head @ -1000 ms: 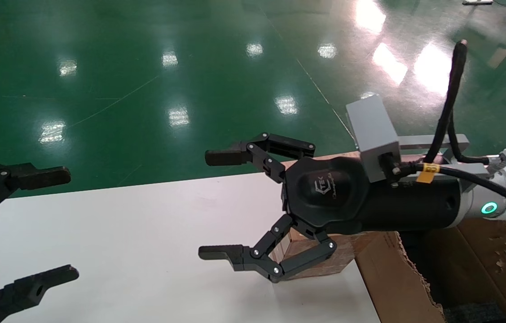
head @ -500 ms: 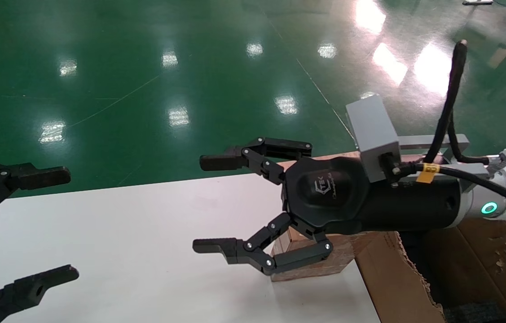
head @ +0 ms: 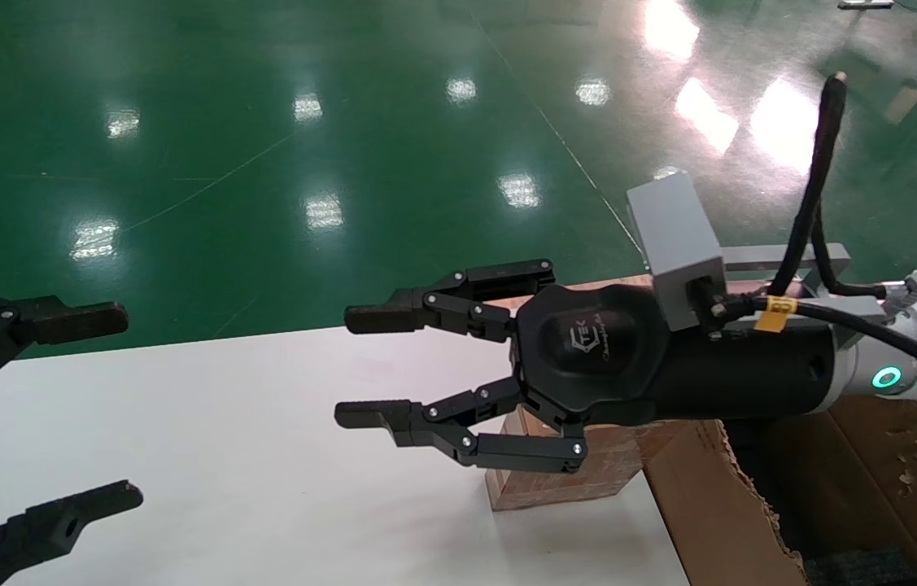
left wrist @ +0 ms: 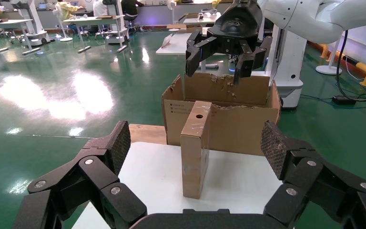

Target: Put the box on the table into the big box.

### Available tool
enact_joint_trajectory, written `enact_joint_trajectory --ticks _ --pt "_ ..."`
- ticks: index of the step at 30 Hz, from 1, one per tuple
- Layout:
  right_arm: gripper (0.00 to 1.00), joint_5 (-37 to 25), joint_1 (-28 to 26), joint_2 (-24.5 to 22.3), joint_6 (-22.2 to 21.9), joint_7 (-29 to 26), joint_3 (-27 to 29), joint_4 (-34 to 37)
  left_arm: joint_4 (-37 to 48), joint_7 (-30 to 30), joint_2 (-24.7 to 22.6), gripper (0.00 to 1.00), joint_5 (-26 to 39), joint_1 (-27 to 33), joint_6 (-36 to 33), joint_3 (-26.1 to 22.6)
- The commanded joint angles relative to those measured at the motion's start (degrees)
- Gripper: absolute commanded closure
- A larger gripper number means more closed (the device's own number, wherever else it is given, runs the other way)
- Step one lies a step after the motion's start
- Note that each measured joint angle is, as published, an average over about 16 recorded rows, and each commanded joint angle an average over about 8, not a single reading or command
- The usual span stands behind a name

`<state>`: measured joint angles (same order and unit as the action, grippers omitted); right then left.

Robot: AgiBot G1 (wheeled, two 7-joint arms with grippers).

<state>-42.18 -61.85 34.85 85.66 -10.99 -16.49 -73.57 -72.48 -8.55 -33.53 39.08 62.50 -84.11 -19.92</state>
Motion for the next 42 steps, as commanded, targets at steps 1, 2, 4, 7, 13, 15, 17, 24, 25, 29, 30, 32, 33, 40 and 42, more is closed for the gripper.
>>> enact_joint_trajectory --ticks 1,2,4,7,13,15,17,24,25,29,30,32,33,40,42 --pt "0.00 0.11 0.07 0.02 -0.02 0.08 0.09 0.01 0.00 0.00 0.00 0.21 0.00 0.00 0.00 0.00" --pt "0.00 -0.03 0.05 -0.01 0.02 -0.01 0.00 0.01 0.00 0.00 0.00 0.34 0.00 0.00 0.00 0.00" --pt "0.00 -0.51 -0.11 -0.11 0.13 -0.38 -0.33 0.03 0.00 0.00 0.00 0.59 0.00 0.00 0.00 0.00" --pt "0.00 -2.09 -0.94 -0.44 0.57 -1.57 -1.34 0.11 0.01 0.00 0.00 0.94 0.00 0.00 0.00 0.00" --pt "0.00 -6.68 -4.67 -1.33 2.56 -4.39 -3.90 1.17 0.01 0.01 0.00 1.00 0.00 0.01 0.00 -0.01" --pt "0.00 -8.35 -6.20 -1.77 3.45 -4.78 -4.85 1.88 0.01 0.01 0.00 1.00 0.00 0.01 0.00 -0.01" --pt "0.00 -10.09 -7.74 -2.34 4.26 -4.84 -6.07 2.70 0.01 0.01 0.00 1.00 0.00 0.01 0.00 -0.01" --pt "0.00 -14.63 -13.47 -4.64 5.57 -2.55 -12.66 7.01 0.01 0.01 0.00 1.00 -0.01 0.01 0.00 -0.02" --pt "0.00 -14.99 -14.30 -4.93 5.57 -1.97 -13.64 7.85 0.01 0.01 0.00 1.00 -0.01 0.01 0.00 -0.02" --pt "0.00 -16.56 -17.65 -5.75 5.41 0.38 -17.26 11.33 0.01 0.01 0.00 1.00 -0.01 0.01 0.00 -0.02" --pt "0.00 -16.97 -18.43 -5.84 5.37 0.95 -18.07 12.14 0.01 0.01 0.00 1.00 -0.01 0.01 0.00 -0.02" --pt "0.00 -17.74 -19.81 -5.92 5.32 1.99 -19.60 13.63 0.01 0.02 0.00 1.00 -0.01 0.01 0.00 -0.02" --pt "0.00 -18.09 -20.46 -5.92 5.33 2.49 -20.36 14.30 0.01 0.02 0.00 1.00 -0.01 0.01 0.00 -0.02" --pt "0.00 -19.42 -23.35 -5.97 5.51 4.43 -24.11 17.17 0.02 0.02 0.01 1.00 -0.02 0.00 0.01 -0.02" --pt "0.00 -19.56 -23.67 -6.00 5.53 4.52 -24.49 17.46 0.02 0.02 0.01 1.00 -0.03 0.00 0.02 -0.02"
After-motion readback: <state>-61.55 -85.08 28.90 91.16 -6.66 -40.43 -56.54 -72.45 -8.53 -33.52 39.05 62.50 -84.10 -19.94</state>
